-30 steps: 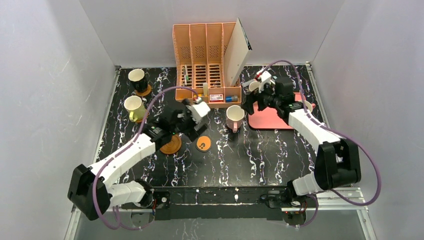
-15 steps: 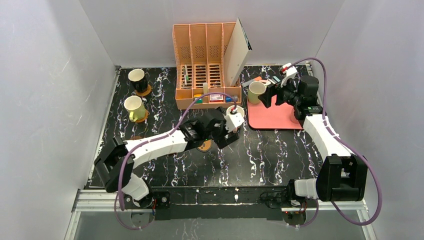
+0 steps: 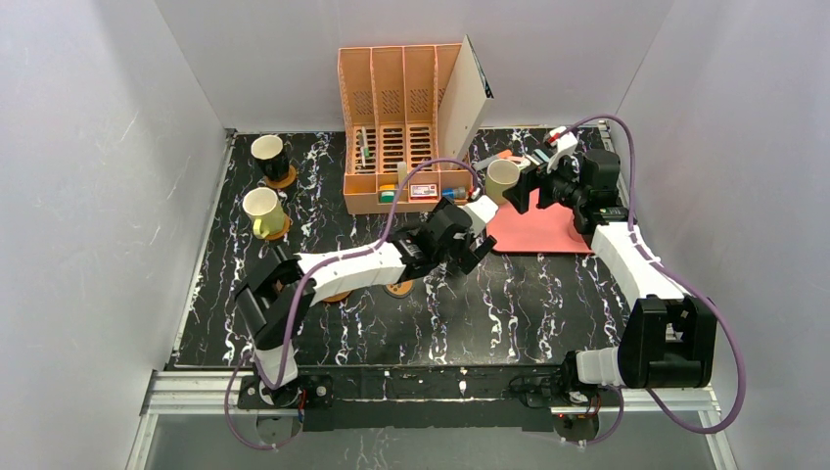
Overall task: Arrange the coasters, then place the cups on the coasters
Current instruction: Pick up the cup at the center of the board.
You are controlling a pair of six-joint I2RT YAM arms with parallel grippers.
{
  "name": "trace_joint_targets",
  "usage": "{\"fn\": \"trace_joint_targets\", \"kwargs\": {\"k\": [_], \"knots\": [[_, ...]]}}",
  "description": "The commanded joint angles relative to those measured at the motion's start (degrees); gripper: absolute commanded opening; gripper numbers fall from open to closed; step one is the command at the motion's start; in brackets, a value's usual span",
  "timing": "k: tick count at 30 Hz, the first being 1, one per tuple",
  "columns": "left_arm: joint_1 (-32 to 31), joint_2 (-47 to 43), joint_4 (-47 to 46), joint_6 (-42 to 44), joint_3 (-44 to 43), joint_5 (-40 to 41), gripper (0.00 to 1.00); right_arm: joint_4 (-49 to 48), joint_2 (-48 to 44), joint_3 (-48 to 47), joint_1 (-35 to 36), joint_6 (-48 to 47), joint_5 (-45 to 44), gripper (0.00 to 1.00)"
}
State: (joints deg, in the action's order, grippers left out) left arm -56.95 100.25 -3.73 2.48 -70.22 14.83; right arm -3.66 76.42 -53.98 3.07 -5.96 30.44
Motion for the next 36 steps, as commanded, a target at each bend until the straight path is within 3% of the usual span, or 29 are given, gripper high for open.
{"fn": "trace_joint_targets", "kwargs": {"k": [1, 7, 20, 25, 36], "knots": [[-0.53, 2.04, -1.66, -2.08, -1.85, 9.91, 0.98, -2.92, 0.28, 0.36, -0.17, 0.43, 1.43, 0.98], [-0.59, 1.61, -5.63, -0.55, 0.69, 18.57, 0.98, -2.67, 1.32, 0.13, -0.18, 1.02, 2.47, 0.98], [-0.58, -1.39, -8.39, 1.44, 2.82, 13.99, 0.98, -2.40, 1.27, -0.07, -0.17, 1.12, 2.96, 0.98], [-0.53, -1.21, -7.80, 3.21, 3.51, 9.85, 0.97, -2.32, 1.36, -0.08, -0.17, 1.20, 3.05, 0.98], [4.44, -1.60, -6.87, 4.66, 4.60, -4.67, 0.82, -2.14, 1.01, -0.16, -0.18, 1.14, 3.14, 0.98]]}}
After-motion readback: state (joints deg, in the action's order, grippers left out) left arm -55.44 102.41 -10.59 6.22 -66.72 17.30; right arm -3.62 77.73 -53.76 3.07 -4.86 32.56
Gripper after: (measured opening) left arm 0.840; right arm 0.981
